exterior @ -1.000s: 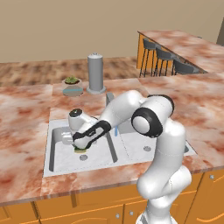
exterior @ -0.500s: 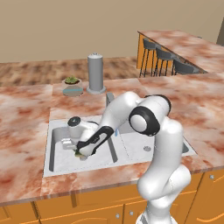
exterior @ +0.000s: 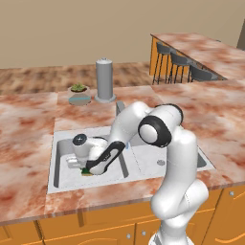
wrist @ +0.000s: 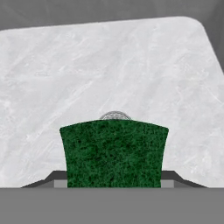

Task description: Soak the sponge with water for a few seconds and then drop it inside the sink.

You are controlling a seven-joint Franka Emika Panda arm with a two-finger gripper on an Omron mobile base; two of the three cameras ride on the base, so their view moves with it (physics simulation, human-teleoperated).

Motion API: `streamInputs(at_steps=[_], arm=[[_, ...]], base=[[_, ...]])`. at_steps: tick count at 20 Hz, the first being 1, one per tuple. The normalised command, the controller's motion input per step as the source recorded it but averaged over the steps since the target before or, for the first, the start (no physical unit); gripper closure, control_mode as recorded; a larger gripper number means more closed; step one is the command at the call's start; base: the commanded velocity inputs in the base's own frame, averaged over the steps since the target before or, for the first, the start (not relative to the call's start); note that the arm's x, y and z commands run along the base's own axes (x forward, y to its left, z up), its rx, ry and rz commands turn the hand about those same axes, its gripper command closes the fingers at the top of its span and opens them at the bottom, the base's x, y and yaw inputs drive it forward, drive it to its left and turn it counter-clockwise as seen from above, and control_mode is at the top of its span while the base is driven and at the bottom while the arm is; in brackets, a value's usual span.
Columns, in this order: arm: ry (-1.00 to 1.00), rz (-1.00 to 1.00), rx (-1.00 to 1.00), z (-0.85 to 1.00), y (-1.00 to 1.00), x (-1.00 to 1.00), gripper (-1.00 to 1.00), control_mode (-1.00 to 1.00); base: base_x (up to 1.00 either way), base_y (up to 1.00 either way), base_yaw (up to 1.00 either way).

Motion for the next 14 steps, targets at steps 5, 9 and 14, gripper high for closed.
streamInputs(at_steps=[5, 9, 14], arm=[[0.00, 0.00, 0.00, -0.19, 0.00, 0.00, 1.00, -1.00], [0.00, 0.00, 0.00, -0.21, 0.00, 0.00, 1.00, -1.00], [0.00, 0.00, 0.00, -0.11, 0.00, 0.00, 1.00, -1.00]], base=[[0.00, 0.00, 0.00], [0.00, 0.00, 0.00], [0.00, 0.00, 0.00]])
